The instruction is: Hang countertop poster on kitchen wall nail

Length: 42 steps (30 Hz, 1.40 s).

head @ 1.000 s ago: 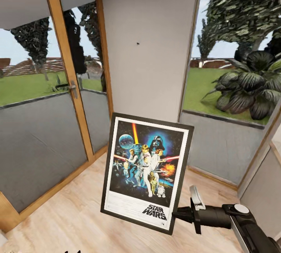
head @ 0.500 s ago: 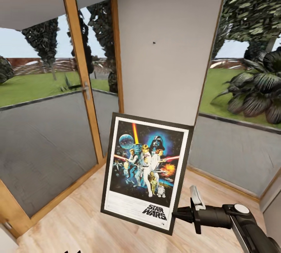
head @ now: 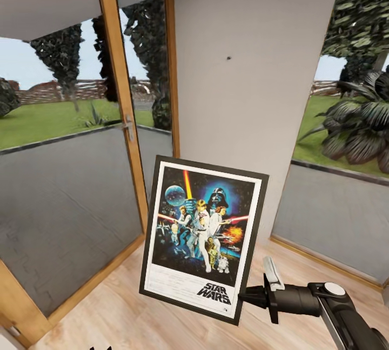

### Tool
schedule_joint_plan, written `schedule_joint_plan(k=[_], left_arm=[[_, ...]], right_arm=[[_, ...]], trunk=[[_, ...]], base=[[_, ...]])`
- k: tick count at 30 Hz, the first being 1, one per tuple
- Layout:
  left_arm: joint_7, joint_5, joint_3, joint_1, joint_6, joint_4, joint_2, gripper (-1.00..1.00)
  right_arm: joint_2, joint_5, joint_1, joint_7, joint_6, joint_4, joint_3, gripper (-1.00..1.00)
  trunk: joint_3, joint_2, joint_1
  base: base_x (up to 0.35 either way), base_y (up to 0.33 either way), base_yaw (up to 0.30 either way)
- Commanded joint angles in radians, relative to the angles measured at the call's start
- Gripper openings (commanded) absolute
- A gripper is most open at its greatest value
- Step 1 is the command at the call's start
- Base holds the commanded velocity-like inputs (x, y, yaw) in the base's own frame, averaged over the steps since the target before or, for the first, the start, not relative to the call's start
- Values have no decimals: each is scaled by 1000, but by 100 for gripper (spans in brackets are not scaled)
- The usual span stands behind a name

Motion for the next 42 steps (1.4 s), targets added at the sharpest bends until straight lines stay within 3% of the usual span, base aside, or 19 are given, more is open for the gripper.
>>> schedule_joint_plan(k=[1,16,42], left_arm=[[-2,6,-6,-1,-4,1,0,100],[-2,6,-6,-1,-4,1,0,100],[-2,6,-6,-1,-4,1,1,100]], right_arm=[[0,-2,-1,6,14,0,0,-100],[0,-4,0,6,14,-2,0,-100],[0,-4,1,6,15,-4,2,-100]], trunk=[[-2,-2,1],[-2,-2,1],[12,-2,1]], base=[[235,299,0],[232,300,-32],[211,284,-287]])
